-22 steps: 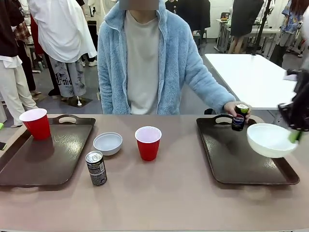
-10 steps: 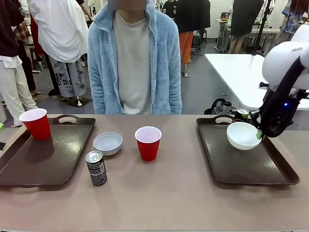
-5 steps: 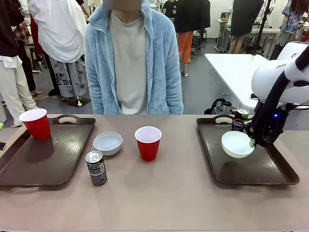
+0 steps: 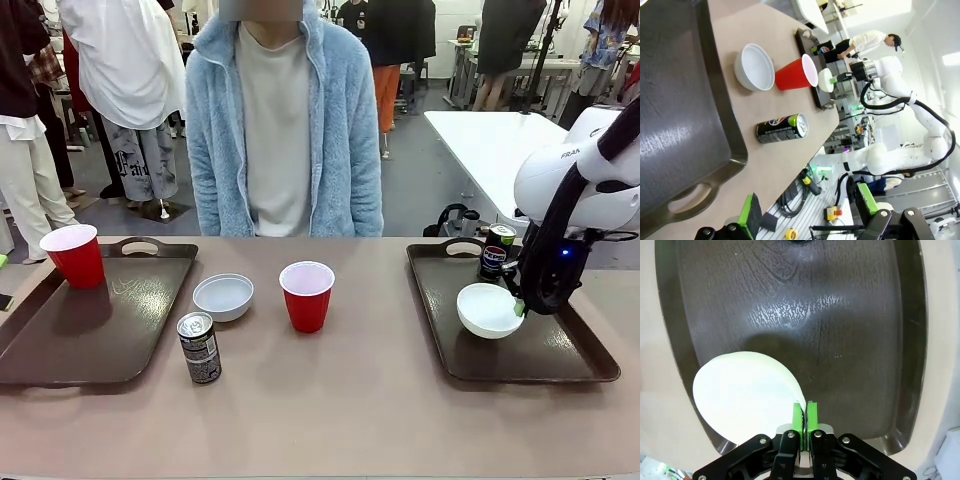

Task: Prepare tableware on both trays.
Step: Pick up a Picnic Bowl from the table and place it on a Handle tray.

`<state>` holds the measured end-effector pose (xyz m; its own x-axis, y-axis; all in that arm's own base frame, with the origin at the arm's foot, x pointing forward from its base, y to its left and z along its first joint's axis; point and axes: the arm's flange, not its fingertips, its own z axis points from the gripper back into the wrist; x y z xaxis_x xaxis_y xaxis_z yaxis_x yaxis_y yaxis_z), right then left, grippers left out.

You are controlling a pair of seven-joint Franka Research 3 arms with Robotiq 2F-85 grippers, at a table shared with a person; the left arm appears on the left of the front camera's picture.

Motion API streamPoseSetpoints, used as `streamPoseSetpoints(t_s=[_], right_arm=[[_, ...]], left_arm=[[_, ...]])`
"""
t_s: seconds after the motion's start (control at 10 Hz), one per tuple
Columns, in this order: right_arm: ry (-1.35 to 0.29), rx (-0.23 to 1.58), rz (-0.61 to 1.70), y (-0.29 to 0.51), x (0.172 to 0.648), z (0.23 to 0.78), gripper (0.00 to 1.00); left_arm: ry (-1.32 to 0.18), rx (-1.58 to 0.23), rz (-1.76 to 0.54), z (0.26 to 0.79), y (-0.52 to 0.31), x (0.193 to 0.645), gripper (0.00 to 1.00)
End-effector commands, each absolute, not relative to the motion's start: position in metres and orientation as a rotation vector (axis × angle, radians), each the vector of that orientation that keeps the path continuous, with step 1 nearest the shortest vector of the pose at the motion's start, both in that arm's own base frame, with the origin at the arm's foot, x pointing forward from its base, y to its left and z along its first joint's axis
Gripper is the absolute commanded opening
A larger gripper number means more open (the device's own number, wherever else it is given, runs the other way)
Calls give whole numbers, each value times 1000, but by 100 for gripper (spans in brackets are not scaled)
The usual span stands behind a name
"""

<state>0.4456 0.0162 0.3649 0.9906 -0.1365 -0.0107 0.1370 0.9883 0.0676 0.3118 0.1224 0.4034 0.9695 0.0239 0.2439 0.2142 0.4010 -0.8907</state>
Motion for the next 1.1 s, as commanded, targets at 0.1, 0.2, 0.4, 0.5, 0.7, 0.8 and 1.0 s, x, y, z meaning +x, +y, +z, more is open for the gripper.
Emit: streamPoseSetpoints(t_s=[0.1, 0.2, 0.4, 0.5, 0.7, 0.8, 1.0], right_arm=[[-5, 73, -105, 14, 441, 364, 100], [6, 57, -107, 18, 434, 368, 67], [12, 29, -87, 28, 416, 389, 100], [6, 17, -60, 34, 406, 407, 100], [-17, 22, -5, 45, 390, 445, 78], [-33, 20, 0, 49, 384, 462, 88], [-17, 35, -21, 49, 390, 450, 98]], left_arm=[[-242, -1164, -124, 404, 123, 311, 100], [-242, -1164, -124, 404, 123, 311, 100], [-242, -1164, -124, 404, 123, 311, 100], [-242, -1164, -124, 404, 123, 311, 100], [-242, -1164, -124, 404, 123, 311, 100], [-242, -1164, -124, 404, 123, 311, 100], [-242, -1164, -124, 404, 123, 311, 100]])
